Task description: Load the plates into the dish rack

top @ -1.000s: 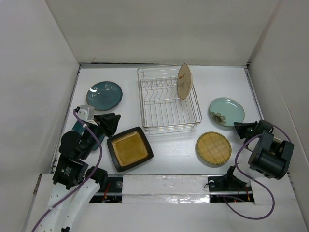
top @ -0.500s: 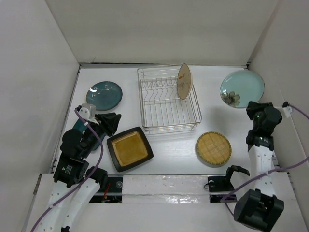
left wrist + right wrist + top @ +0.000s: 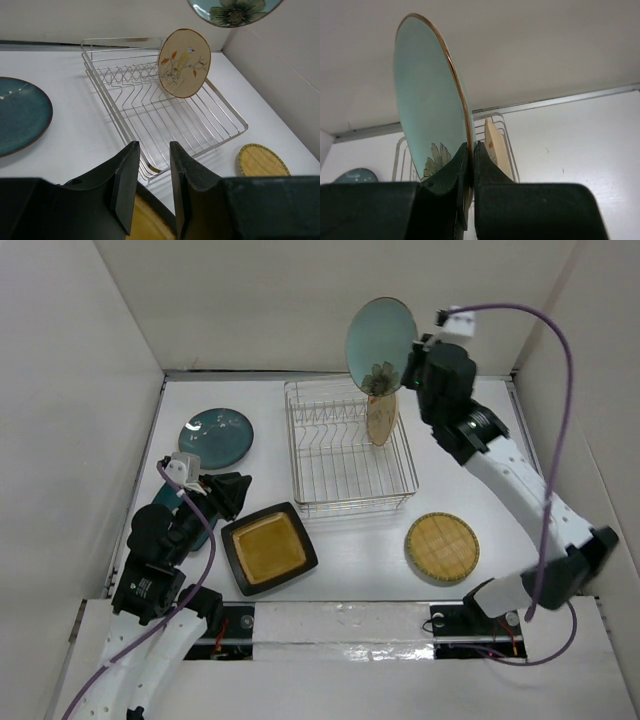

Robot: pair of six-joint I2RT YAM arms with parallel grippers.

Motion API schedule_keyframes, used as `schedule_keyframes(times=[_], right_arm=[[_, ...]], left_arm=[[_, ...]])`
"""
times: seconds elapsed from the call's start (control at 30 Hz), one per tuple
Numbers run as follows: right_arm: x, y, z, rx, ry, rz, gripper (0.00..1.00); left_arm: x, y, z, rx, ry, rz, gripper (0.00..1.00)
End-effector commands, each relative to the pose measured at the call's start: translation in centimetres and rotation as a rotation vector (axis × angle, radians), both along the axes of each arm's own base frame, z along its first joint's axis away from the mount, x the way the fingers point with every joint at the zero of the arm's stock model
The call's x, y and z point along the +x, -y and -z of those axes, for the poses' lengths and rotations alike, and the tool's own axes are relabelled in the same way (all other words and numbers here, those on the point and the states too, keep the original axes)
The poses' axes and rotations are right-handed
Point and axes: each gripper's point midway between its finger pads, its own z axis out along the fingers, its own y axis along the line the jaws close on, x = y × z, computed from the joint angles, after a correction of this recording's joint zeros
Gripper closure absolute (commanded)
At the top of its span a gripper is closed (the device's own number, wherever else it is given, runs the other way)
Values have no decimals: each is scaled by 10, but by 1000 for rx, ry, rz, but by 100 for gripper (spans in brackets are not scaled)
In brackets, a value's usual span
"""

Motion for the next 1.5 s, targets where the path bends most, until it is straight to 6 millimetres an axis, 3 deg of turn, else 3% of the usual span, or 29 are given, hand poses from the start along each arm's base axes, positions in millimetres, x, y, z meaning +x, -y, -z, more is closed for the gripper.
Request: schedule_keyframes(times=[0.0,0.03,0.07,0.1,0.13,0.2,0.23,0.37,0.6,1.2,1.47], right_arm=[[15,2,-36,-164,23,189,100],[19,-1,-37,-189,11,220,100],[19,-8,-53,-180,34,225,100],[24,-9,-53,-232,20,238,100],[37,-21,-38,-271,-13,247,100],[40,-27,-47,-311,-20,262,100],[49,-36,-32,-353,-53,279,100],[57,-48,-12,-442,-99,316,100],[70,-52,29,-534,-172,372,100],[86,-73,131,-639,-314,350,100],[87,-84,181,-583,-365,283,100]], left_arm=[[4,-1,-11,0,35,-7,73],[4,-1,-11,-1,33,-7,73],[4,-1,-10,1,33,-7,73],[4,-1,-11,-1,34,-7,73],[4,0,-9,0,30,-7,73],[5,-1,-9,1,25,-12,73],[6,0,-7,3,19,-12,73],[7,-1,-6,4,11,-15,73],[6,-1,-6,1,11,-15,74],[5,-1,-5,1,11,-13,74],[6,-1,-4,2,7,-13,73]])
